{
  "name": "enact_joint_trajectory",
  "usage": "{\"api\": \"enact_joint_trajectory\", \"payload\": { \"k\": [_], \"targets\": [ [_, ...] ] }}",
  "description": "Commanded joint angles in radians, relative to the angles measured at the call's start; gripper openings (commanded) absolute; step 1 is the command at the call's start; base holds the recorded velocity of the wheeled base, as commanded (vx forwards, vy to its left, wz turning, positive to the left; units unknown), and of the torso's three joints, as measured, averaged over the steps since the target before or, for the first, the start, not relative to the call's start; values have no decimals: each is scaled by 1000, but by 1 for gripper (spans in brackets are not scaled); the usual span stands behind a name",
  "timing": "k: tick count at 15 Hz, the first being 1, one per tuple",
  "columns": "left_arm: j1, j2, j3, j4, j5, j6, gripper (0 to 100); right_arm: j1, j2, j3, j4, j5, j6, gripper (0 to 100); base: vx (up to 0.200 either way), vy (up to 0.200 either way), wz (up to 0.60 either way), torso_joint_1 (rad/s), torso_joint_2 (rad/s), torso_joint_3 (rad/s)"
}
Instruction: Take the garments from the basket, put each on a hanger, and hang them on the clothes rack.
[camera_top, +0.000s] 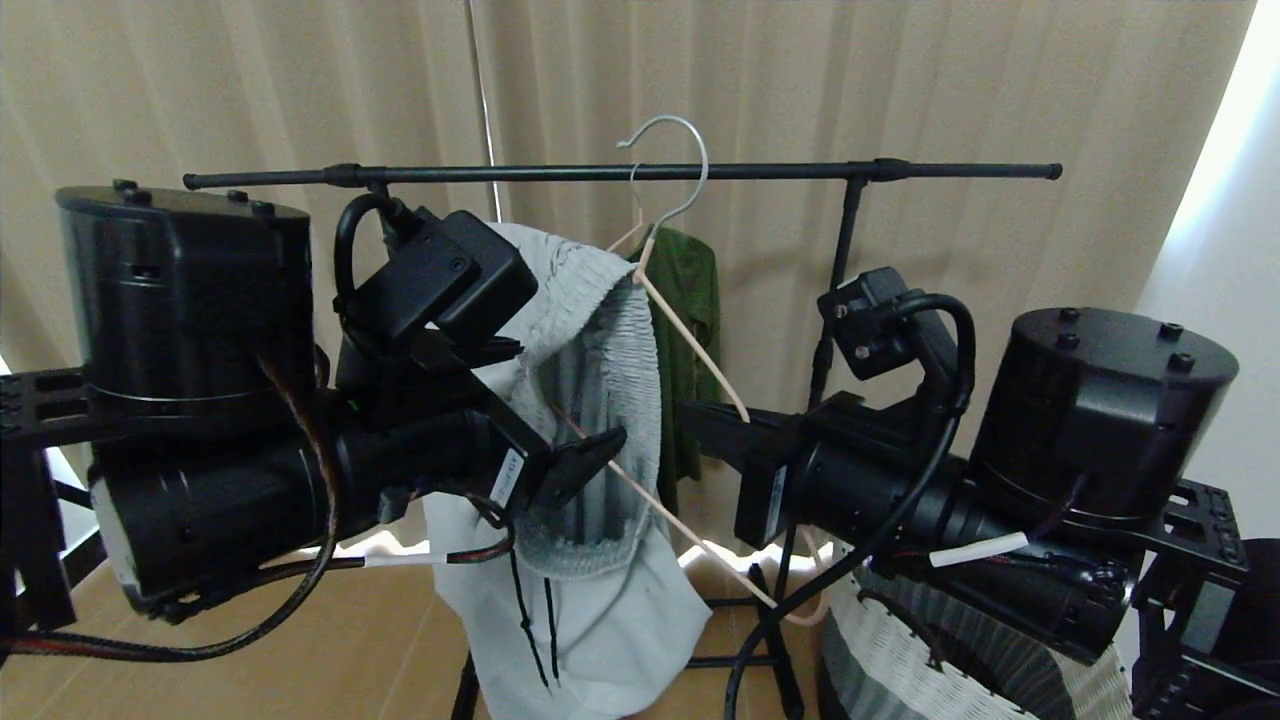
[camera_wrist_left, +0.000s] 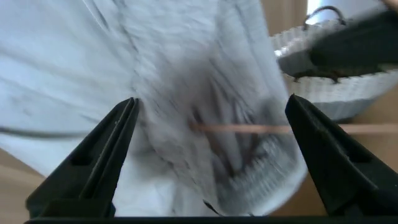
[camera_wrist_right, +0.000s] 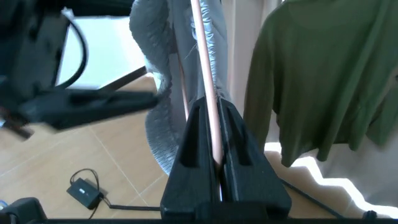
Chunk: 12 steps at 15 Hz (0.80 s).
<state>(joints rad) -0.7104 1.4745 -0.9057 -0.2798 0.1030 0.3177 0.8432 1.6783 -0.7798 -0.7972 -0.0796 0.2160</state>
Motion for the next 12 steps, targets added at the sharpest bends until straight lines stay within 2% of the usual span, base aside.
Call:
{"api": "enact_joint_trajectory", "payload": {
  "k": [1, 8, 9, 11, 12],
  "targets": [
    [0, -57, 38, -1, -35, -2, 100, -19, -6, -3, 1, 0, -3, 0, 0, 0, 0, 0, 0, 0],
    [23, -180, 133, -4, -31, 0, 100, -161, -23, 19, 10, 7, -40, 0, 0, 0, 0, 0, 0, 0],
    [54, -191, 131, -4, -31, 8, 100, -165, -37, 20, 20, 11, -40, 0, 0, 0, 0, 0, 0, 0],
    [129, -204, 126, -10, -34, 57, 100, -187, -74, 20, 79, 17, -47, 0, 0, 0, 0, 0, 0, 0],
    [164, -212, 131, -24, -35, 121, 100, -202, -104, 20, 138, 47, -56, 0, 0, 0, 0, 0, 0, 0]
  ]
}}
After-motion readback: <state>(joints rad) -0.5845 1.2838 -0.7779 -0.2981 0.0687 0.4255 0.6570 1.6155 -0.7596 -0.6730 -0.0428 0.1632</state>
